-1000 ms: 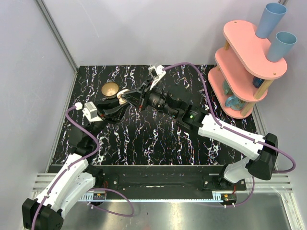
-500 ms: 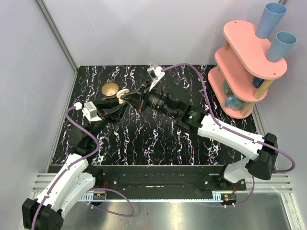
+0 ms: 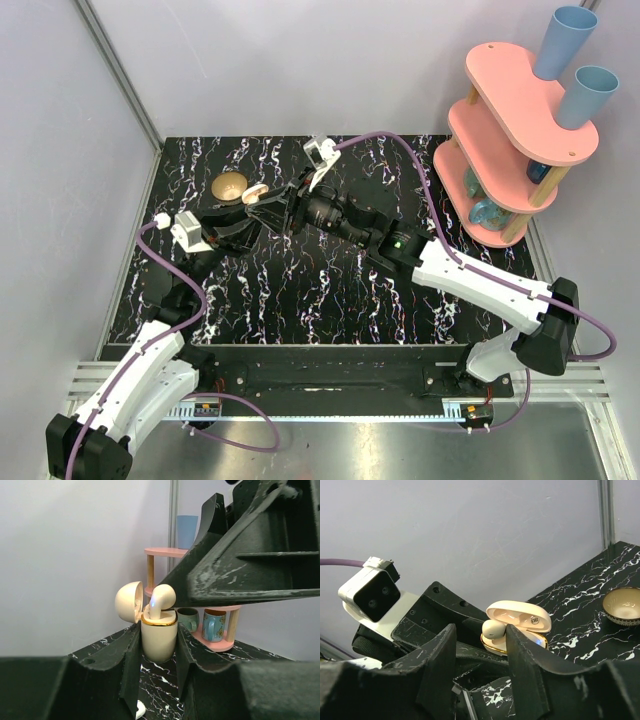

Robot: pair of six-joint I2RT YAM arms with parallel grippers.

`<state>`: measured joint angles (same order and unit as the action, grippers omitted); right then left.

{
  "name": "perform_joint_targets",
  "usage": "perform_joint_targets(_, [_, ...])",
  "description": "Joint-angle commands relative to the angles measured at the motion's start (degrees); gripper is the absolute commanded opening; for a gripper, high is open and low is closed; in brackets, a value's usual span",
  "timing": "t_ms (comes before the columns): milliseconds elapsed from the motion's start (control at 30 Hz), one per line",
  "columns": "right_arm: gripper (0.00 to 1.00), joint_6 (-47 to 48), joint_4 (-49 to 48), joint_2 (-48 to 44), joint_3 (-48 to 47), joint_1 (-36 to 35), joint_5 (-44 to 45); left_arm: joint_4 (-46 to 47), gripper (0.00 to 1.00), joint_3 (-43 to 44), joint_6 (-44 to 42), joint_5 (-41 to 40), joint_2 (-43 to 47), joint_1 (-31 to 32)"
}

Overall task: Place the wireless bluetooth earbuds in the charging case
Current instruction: Insert the left earbud into the left side groove of the charging case.

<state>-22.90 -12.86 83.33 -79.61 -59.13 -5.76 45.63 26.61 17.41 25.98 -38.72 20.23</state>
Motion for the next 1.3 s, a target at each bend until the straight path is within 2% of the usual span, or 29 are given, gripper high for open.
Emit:
perform_joint_targets(0, [0.53, 1.54, -0.14, -0.36, -3.44, -0.28, -1.18, 4.56, 0.00, 0.55, -0.18, -0.31, 1.19, 0.25])
perform_joint_targets(267, [0.62, 1.63, -2.25, -0.36, -3.70, -0.37, -2.24, 3.59, 0.00, 0.20, -0.53, -0.58, 1.98, 0.16])
perform_joint_targets(933, [0.65, 3.30, -4.27, -2.47, -3.09, -0.28, -1.45, 3.77, 0.00, -0.07, -0.71, -1.10, 1.37, 0.16])
perform_joint_targets(1267, [0.67, 7.68, -3.66, -6.51, -0.72, -0.28, 3.82, 0.96, 0.00, -0.07, -1.06, -1.02, 0.75, 0.16])
